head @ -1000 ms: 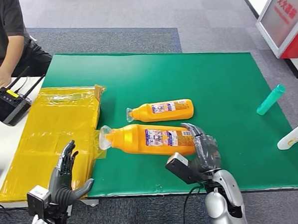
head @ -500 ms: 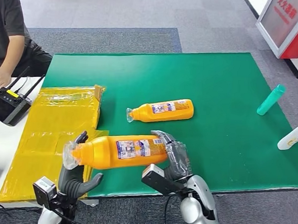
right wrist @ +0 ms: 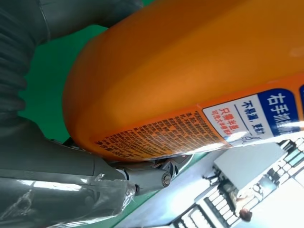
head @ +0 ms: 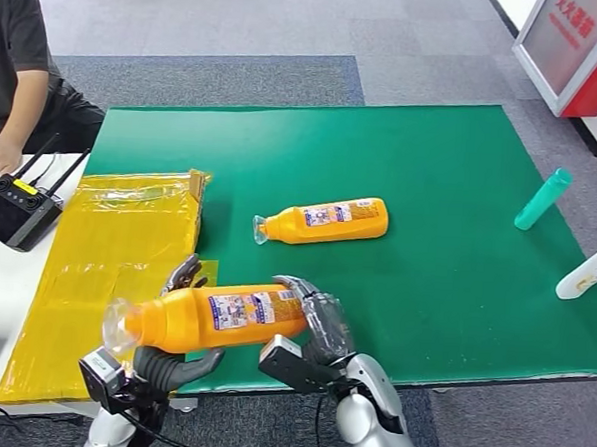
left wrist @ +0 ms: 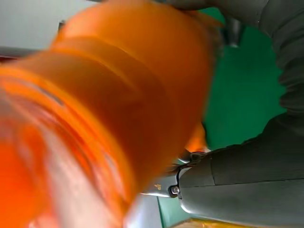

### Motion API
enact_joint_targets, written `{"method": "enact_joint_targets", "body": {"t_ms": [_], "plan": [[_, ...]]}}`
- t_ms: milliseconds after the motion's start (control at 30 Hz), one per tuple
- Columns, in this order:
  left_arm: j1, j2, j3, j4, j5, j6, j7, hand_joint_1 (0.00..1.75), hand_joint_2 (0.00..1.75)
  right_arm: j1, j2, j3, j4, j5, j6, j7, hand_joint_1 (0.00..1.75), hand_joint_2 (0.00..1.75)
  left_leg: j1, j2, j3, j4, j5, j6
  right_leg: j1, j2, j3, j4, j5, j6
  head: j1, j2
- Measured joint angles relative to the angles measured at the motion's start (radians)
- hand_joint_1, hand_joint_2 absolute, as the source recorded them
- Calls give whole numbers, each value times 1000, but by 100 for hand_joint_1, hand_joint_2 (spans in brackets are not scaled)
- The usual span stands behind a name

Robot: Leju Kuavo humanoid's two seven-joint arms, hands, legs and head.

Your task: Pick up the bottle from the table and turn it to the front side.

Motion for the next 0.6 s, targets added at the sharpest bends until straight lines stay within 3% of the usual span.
{"method": "enact_joint_targets", "body": {"t_ms": [200, 233, 333, 367, 533, 600], "plan": [[-5, 28, -72, -7, 13, 13, 0, 3, 175, -25, 3, 21, 59, -16, -8, -1, 175, 175, 0, 0, 0, 0, 0, 0, 0, 0, 0, 0, 0, 0, 0, 0], [-5, 35, -87, -12, 15, 18, 0, 34, 175, -28, 3, 24, 66, -17, -9, -1, 175, 175, 0, 0, 0, 0, 0, 0, 0, 0, 0, 0, 0, 0, 0, 0], [-6, 51, -125, -22, 18, 30, 0, 161, 175, -33, 3, 30, 80, -20, -11, -1, 175, 175, 0, 0, 0, 0, 0, 0, 0, 0, 0, 0, 0, 0, 0, 0], [-6, 55, -135, -24, 14, 38, 0, 175, 175, -33, 3, 32, 84, -20, -12, -1, 175, 175, 0, 0, 0, 0, 0, 0, 0, 0, 0, 0, 0, 0, 0, 0], [-6, 66, -180, -29, -44, 128, 0, 175, 175, -24, 3, 28, 86, -22, -20, 1, 175, 175, 0, 0, 0, 0, 0, 0, 0, 0, 0, 0, 0, 0, 0, 0], [-6, 64, -192, -29, -73, 164, 0, 175, 175, -13, 2, 22, 79, -23, -20, 2, 167, 175, 0, 0, 0, 0, 0, 0, 0, 0, 0, 0, 0, 0, 0, 0]]}}
